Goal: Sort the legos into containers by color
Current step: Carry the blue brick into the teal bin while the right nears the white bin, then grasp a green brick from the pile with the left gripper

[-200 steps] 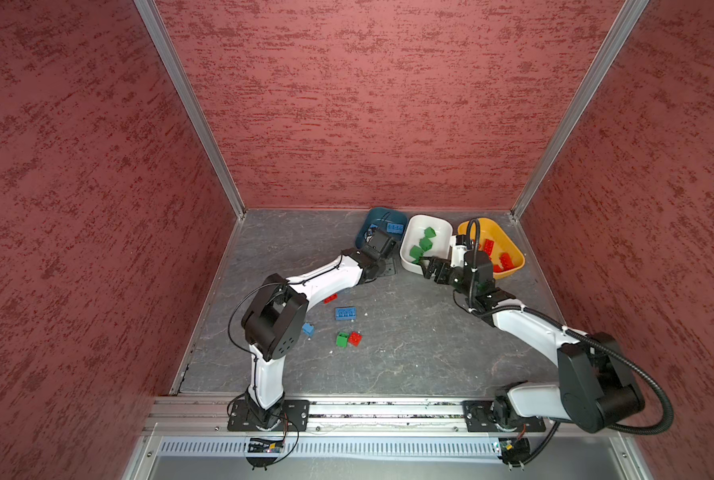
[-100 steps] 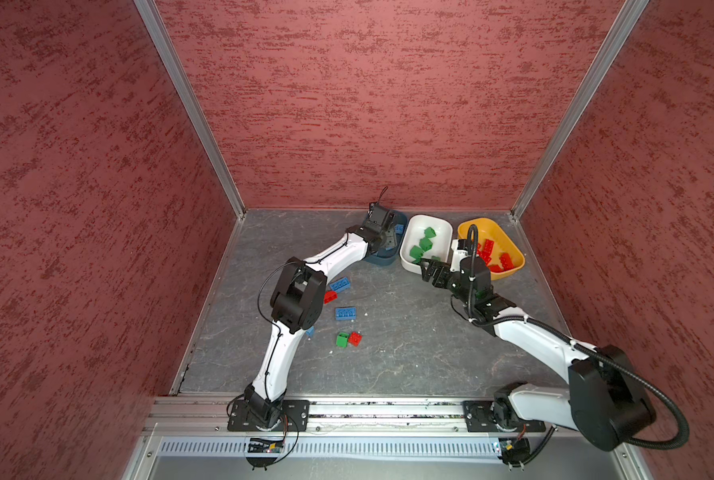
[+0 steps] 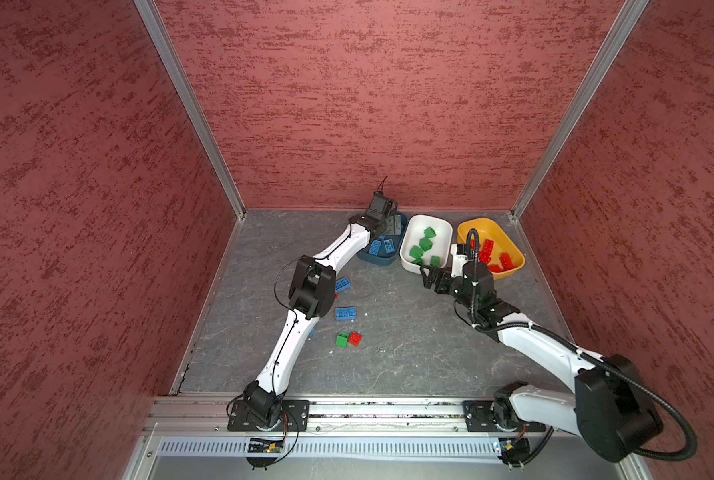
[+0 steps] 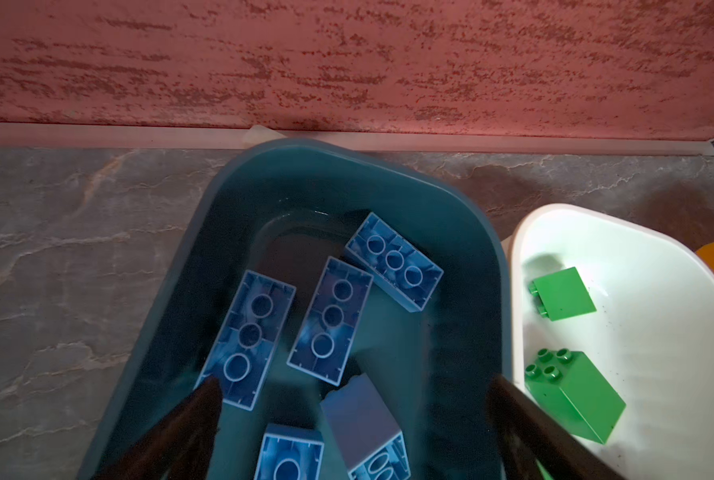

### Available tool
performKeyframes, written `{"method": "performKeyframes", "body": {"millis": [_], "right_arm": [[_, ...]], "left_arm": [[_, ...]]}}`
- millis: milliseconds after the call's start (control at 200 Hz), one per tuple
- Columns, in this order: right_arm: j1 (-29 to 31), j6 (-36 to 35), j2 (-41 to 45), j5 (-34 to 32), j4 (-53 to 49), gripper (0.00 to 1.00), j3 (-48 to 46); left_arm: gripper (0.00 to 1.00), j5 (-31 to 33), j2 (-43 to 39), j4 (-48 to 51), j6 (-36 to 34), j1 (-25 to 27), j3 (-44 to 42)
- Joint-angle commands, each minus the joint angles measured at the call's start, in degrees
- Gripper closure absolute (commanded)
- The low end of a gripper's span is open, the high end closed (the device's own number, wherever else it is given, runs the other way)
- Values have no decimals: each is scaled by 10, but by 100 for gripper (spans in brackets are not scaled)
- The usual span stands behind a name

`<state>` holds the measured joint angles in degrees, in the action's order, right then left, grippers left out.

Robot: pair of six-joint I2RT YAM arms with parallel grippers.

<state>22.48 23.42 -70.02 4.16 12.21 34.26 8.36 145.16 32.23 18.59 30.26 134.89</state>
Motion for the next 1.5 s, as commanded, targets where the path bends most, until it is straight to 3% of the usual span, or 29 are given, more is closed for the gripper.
{"method": "performKeyframes", "body": {"millis": [0,115,316,541,786,867,1017,1177,1317,1493], "right_arm": [[5,-43,1,77,32,1,-2],[20,-61,-21,115,44,1,1],[65,-95,-70,107,39,1,23],[77,-47,-120,6,76,1,37],[76,18,-151,-76,143,1,36],[75,30,-152,-89,137,1,42],[73,37,-150,-98,128,1,47],[73,30,-141,-111,124,1,46],[72,19,-136,-116,117,1,43],[72,21,-136,-112,126,1,36]], "left_arm": [[1,-28,-37,19,4,4,-18],[0,-35,-93,-1,10,11,-90],[1,-40,-215,-41,43,15,-262],[1,2,-383,-53,80,30,-501],[0,24,-510,43,154,63,-676],[2,31,-538,94,217,83,-713],[14,45,-580,148,381,113,-777],[26,2,-633,86,511,126,-857],[31,-13,-667,98,608,128,-892],[43,-62,-701,20,695,129,-951]]}}
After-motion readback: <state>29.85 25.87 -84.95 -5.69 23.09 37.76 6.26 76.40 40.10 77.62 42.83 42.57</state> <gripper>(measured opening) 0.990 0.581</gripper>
